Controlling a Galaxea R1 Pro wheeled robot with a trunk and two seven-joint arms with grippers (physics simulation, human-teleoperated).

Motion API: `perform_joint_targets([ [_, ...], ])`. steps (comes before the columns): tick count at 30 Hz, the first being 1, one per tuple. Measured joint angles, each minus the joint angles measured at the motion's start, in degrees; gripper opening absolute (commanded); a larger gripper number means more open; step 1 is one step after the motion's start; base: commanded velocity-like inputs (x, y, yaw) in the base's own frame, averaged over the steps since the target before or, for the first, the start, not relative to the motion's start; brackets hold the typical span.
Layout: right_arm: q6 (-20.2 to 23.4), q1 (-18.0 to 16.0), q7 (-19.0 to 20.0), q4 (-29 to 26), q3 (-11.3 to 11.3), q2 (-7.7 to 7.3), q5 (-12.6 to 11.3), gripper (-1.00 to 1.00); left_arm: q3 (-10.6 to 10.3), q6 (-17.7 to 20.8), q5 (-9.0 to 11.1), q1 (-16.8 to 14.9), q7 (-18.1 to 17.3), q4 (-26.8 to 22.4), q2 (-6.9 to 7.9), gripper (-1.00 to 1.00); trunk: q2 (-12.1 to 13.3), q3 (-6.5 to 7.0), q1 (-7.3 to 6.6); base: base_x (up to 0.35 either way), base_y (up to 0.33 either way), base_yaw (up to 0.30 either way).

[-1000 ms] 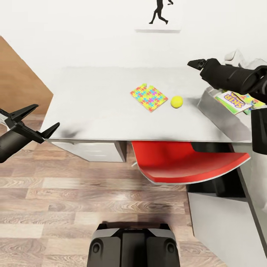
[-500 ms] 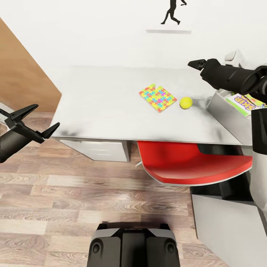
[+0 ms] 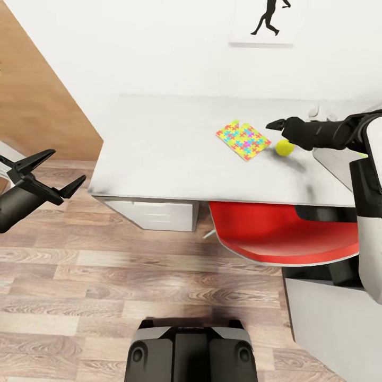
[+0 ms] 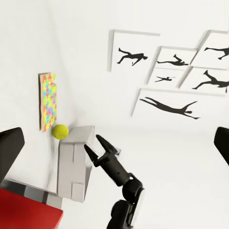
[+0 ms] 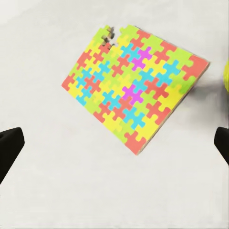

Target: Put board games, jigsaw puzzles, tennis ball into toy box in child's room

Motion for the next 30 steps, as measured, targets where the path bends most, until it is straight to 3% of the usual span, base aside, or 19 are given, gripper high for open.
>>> perform_joint_targets([
  [8, 2.7, 0.0, -7.4, 1.6, 0.2, 0.49, -0.1, 1.00, 0.0, 0.0, -1.4, 0.0, -0.1, 0.1, -0.09, 1.00, 0.0, 0.00, 0.00, 0.000, 0.039, 0.000],
  [13, 3.2, -0.1, -9.6, 2.1, 0.3, 1.03, -0.1, 1.00, 0.0, -0.1, -2.5, 0.0, -0.3, 0.0, -0.25, 1.00, 0.0, 0.00, 0.00, 0.000, 0.012, 0.000],
  [24, 3.5, -2.4, -13.5, 7.1, 0.3, 3.99, 0.1, 1.00, 0.0, -0.1, -3.1, 0.0, -0.6, 0.0, -0.34, 1.00, 0.0, 0.00, 0.00, 0.000, 0.003, 0.000],
  [30, 3.5, -4.0, -14.3, 8.6, 0.2, 4.30, 0.4, 1.00, 0.1, -0.1, -3.2, 0.0, -0.6, 0.0, -0.35, 1.00, 0.0, 0.00, 0.00, 0.000, 0.000, 0.000],
])
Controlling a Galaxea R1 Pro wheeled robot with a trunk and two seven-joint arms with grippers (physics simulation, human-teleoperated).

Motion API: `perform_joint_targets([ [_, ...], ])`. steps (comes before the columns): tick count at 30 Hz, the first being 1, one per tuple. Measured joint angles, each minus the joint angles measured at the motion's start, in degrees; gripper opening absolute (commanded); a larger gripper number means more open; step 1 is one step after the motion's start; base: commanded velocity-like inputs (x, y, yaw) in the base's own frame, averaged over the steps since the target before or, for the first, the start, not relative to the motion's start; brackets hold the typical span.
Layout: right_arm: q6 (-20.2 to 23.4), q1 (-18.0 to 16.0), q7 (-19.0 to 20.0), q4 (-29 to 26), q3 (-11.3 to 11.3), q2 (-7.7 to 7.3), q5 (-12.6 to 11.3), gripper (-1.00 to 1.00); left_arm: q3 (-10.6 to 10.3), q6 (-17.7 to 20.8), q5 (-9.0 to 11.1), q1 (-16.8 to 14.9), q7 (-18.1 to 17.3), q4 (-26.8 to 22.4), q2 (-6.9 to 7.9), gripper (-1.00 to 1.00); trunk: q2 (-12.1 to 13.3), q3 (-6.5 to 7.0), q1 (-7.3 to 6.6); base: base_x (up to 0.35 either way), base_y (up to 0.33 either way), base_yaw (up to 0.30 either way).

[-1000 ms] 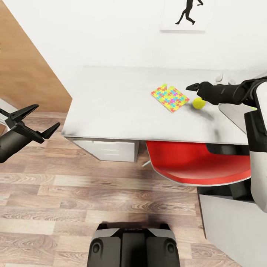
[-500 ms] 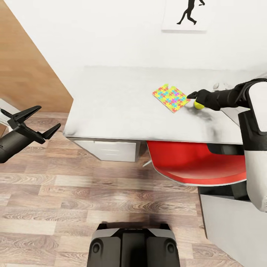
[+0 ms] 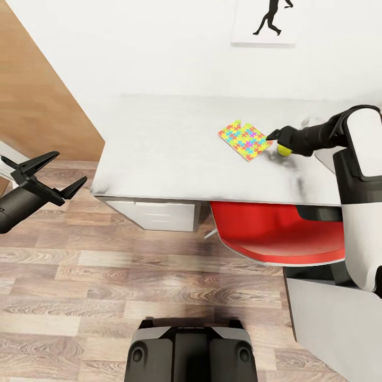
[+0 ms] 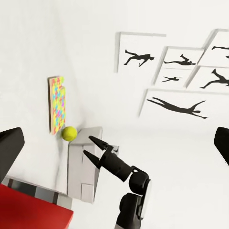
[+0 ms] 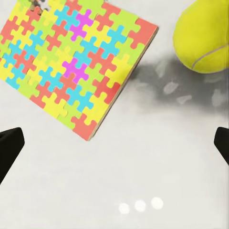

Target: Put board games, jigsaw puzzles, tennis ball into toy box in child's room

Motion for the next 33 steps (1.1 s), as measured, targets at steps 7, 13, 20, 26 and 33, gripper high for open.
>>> perform_joint_targets([
  [7, 0.0, -0.7, -0.3, 0.7, -0.1, 0.23, 3.1, 1.00, 0.0, 0.1, 0.0, 0.0, 0.0, 0.0, 0.05, 1.00, 0.0, 0.00, -0.01, 0.041, 0.000, 0.000],
  [13, -0.1, -0.9, -0.4, 1.0, -0.2, 0.26, 4.8, 1.00, 0.0, 0.1, -0.1, 0.0, 0.0, 0.0, 0.03, 1.00, 0.0, 0.00, -0.02, 0.204, 0.000, 0.000],
  [20, -0.3, -1.0, -0.4, 1.5, -0.3, -0.01, 5.4, 1.00, 0.0, 0.1, -0.1, 0.0, 0.0, 0.0, -0.04, 1.00, 0.0, 0.00, -0.01, 0.122, 0.000, 0.000],
  [26, -0.4, -1.0, -0.4, 2.9, -0.3, -0.12, 5.7, 1.00, 0.0, 0.1, -0.1, 0.0, 0.0, 0.0, -0.08, 1.00, 0.0, 0.00, 0.00, 0.037, 0.000, 0.000],
  [33, -0.5, -1.0, -0.3, 5.3, -0.2, -0.04, 5.8, 1.00, -0.1, 0.1, -0.1, 0.0, 0.0, 0.0, -0.09, 1.00, 0.0, 0.00, 0.00, 0.012, 0.000, 0.000],
])
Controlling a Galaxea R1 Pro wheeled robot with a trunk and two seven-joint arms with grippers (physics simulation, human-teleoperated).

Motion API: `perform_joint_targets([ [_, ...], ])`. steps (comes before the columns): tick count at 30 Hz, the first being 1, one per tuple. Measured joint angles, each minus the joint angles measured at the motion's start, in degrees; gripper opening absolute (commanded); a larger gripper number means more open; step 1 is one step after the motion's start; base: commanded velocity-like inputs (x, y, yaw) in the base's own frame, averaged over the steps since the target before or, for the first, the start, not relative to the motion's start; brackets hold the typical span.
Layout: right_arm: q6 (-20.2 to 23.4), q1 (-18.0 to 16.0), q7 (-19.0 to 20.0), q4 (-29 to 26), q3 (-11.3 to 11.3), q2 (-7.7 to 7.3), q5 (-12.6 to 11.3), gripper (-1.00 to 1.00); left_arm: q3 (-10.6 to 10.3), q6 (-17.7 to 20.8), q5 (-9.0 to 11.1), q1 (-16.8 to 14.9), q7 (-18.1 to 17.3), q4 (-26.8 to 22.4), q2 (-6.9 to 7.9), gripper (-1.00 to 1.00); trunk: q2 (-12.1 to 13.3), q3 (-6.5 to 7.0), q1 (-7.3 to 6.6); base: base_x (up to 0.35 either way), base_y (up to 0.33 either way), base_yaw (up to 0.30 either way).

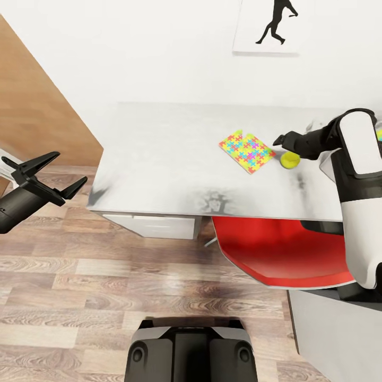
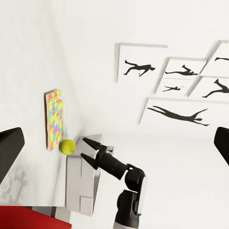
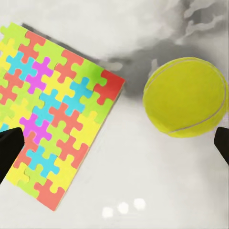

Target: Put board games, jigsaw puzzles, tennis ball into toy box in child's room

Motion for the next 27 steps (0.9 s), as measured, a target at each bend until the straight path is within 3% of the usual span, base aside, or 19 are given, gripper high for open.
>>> perform_joint_targets([
  [13, -0.9, 0.5, -0.1, 2.0, 0.0, -0.33, 1.7, 1.00, 0.0, 0.0, 0.0, 0.0, 0.0, 0.0, 0.00, 1.00, 0.0, 0.00, 0.00, 0.002, 0.000, 0.000],
  [22, -1.4, 0.8, 0.1, 2.3, -0.2, -0.08, 8.6, 1.00, 0.0, 0.0, 0.0, 0.0, 0.1, 0.0, 0.00, 1.00, 0.0, 0.00, 0.00, 0.000, 0.000, 0.000],
  [27, -1.4, 0.4, 0.2, 2.3, -0.4, -0.19, 10.1, 1.00, 0.0, 0.0, 0.0, 0.0, 0.1, 0.0, 0.00, 1.00, 0.0, 0.00, 0.00, 0.000, 0.000, 0.000],
])
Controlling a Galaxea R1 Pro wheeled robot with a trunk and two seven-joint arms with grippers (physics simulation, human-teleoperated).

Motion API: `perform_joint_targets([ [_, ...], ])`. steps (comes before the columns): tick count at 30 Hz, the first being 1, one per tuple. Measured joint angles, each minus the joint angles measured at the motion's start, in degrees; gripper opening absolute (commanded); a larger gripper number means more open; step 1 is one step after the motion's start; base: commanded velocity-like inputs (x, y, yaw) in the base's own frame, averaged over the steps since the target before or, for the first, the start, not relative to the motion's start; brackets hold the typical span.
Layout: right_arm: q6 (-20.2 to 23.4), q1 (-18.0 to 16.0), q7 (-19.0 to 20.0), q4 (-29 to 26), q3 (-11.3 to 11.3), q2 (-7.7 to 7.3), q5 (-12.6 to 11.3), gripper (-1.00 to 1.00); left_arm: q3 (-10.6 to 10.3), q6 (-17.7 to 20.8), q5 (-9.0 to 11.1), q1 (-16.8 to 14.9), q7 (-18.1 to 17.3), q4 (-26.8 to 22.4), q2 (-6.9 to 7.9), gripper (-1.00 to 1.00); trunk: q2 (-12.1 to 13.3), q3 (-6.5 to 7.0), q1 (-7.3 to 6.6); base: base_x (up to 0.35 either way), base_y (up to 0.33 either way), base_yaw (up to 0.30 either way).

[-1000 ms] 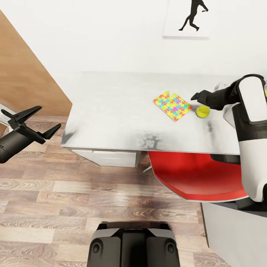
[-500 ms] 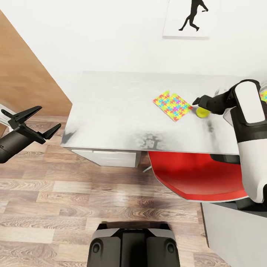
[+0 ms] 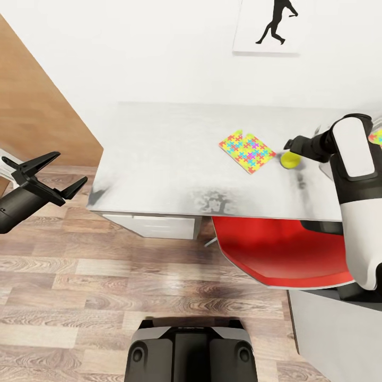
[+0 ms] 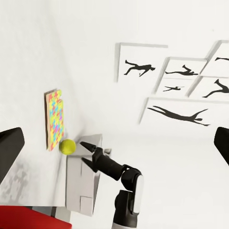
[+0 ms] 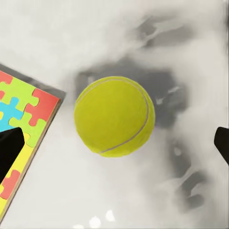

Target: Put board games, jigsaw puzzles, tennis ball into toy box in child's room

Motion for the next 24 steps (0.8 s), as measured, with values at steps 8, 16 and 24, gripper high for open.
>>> perform_joint_targets([
  [8, 0.0, -0.4, 0.1, 0.0, -0.1, 0.13, 0.9, 1.00, 0.0, 0.0, 0.0, 0.0, 0.0, 0.0, 0.00, 1.00, 0.0, 0.00, 0.00, 0.000, 0.000, 0.000],
  [16, -0.1, -0.5, 0.0, 0.0, -0.1, 0.37, 1.1, 1.00, 0.0, 0.0, 0.0, 0.0, -0.1, 0.0, 0.00, 1.00, 0.0, -0.09, 0.00, 0.000, 0.000, 0.000],
  [24, -1.3, -0.6, 0.0, 0.1, 0.0, 0.56, 1.1, 1.00, 0.0, 0.0, 0.0, 0.0, -0.1, 0.0, 0.00, 1.00, 0.0, -0.58, 0.00, 0.000, 0.000, 0.000],
])
